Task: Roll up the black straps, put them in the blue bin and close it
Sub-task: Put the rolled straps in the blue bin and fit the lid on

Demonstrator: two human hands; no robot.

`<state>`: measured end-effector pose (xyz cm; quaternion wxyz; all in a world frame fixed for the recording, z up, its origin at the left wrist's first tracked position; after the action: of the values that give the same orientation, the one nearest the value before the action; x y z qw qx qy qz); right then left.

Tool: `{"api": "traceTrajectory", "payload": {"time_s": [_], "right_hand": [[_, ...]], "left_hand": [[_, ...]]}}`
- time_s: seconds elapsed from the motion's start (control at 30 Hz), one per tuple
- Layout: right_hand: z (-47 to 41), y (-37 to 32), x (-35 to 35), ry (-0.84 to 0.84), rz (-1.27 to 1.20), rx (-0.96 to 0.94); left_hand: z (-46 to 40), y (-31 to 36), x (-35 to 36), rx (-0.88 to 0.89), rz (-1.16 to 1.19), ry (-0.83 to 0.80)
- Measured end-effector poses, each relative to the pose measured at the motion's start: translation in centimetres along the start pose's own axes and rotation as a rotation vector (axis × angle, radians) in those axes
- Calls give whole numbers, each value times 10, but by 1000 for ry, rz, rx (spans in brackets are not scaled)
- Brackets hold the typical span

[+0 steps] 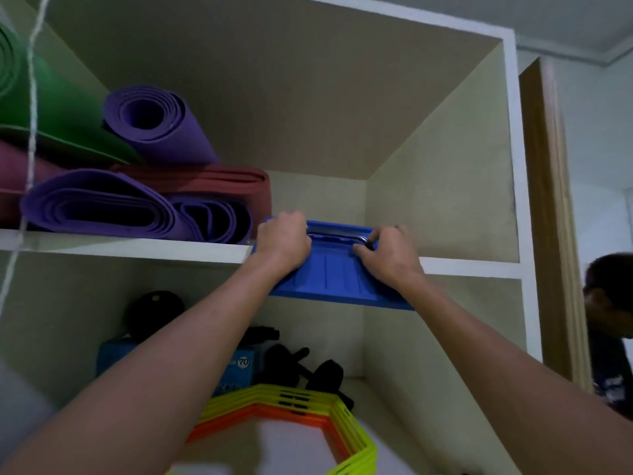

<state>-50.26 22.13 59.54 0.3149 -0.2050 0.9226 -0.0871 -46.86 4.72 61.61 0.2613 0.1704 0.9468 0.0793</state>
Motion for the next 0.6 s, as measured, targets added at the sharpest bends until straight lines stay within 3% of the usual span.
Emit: {"api": "traceTrajectory", "payload": {"time_s": [0.13,0.33,0.5,0.6], "right_hand": [[14,-9,4,87,-91,-20],[69,-40,15,162,-163,-194],[175,-53,39,184,-192,-233],[262,-43,75,90,-164,-233]], "left_hand": [[29,3,-5,50,7,73],[88,-27,-26,-22,-113,154],[200,-51,-44,-78,-88,112],[292,-70,-33,-145,-63,35]]}}
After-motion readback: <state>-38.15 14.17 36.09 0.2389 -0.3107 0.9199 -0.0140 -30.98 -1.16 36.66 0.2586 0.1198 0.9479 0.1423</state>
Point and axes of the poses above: each hand's wrist, its own z-axis away from the middle knuckle, its own x-axis out of the palm, y = z × x, the point moved 3 cm from there along -z, towards the middle knuckle, and after that the axes turned 11 degrees about z, right-handed, at the moved point
